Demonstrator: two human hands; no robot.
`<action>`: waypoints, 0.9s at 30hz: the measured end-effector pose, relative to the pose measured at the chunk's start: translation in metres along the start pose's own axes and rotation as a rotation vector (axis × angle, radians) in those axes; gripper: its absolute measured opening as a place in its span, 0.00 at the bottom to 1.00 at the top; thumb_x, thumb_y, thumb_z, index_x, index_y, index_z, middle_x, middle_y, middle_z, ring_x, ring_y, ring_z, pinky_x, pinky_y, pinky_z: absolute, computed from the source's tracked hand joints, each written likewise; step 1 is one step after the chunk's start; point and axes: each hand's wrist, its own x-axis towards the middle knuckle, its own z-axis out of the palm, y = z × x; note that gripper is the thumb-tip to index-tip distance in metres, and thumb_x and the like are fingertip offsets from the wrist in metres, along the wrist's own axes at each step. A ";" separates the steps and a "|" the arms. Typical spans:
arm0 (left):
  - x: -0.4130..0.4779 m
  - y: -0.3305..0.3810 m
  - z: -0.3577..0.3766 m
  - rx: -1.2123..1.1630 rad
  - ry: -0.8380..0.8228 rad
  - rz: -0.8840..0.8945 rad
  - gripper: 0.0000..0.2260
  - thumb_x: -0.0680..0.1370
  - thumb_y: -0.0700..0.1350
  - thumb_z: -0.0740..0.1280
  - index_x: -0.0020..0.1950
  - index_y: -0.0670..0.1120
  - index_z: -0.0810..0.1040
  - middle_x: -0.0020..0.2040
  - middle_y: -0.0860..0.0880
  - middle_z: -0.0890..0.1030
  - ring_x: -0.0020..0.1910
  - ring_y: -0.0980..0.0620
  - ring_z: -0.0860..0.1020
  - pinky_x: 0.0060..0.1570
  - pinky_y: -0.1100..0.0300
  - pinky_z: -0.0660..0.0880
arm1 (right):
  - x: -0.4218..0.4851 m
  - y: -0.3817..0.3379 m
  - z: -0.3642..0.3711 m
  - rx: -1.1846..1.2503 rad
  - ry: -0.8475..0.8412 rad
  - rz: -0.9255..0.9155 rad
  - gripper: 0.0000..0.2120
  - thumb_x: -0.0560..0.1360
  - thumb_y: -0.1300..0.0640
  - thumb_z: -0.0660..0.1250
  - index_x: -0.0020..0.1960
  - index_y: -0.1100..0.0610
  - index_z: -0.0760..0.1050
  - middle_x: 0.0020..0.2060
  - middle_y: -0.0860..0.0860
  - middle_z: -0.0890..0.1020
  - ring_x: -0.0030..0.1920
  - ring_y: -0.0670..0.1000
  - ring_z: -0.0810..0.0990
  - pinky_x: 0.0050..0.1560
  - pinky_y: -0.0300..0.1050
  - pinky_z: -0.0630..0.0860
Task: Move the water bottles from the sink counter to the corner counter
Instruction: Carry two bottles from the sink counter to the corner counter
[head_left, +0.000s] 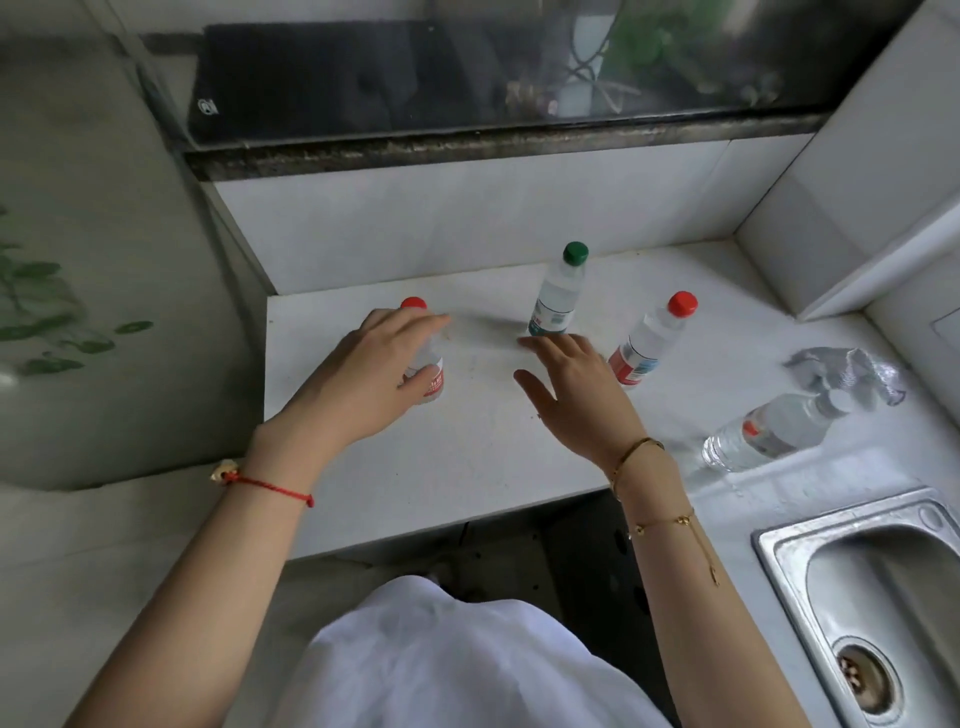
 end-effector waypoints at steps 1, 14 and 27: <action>0.009 -0.004 -0.002 0.007 -0.001 0.000 0.22 0.78 0.47 0.62 0.72 0.51 0.65 0.70 0.54 0.68 0.68 0.51 0.64 0.65 0.51 0.68 | 0.009 0.001 -0.001 -0.006 0.005 -0.006 0.21 0.79 0.48 0.58 0.70 0.54 0.66 0.68 0.51 0.72 0.69 0.55 0.68 0.70 0.53 0.68; 0.092 -0.041 0.015 0.175 -0.138 -0.189 0.20 0.76 0.42 0.61 0.69 0.49 0.69 0.66 0.49 0.71 0.65 0.45 0.67 0.53 0.50 0.71 | 0.133 0.047 -0.009 -0.120 0.133 0.093 0.19 0.78 0.52 0.59 0.68 0.56 0.68 0.69 0.55 0.69 0.70 0.58 0.64 0.69 0.55 0.63; 0.105 -0.043 0.019 0.021 -0.140 -0.261 0.09 0.70 0.36 0.67 0.48 0.46 0.80 0.50 0.45 0.74 0.51 0.45 0.74 0.50 0.48 0.76 | 0.172 0.073 0.005 -0.134 0.013 0.193 0.16 0.76 0.66 0.60 0.63 0.63 0.70 0.61 0.60 0.73 0.62 0.62 0.68 0.59 0.52 0.72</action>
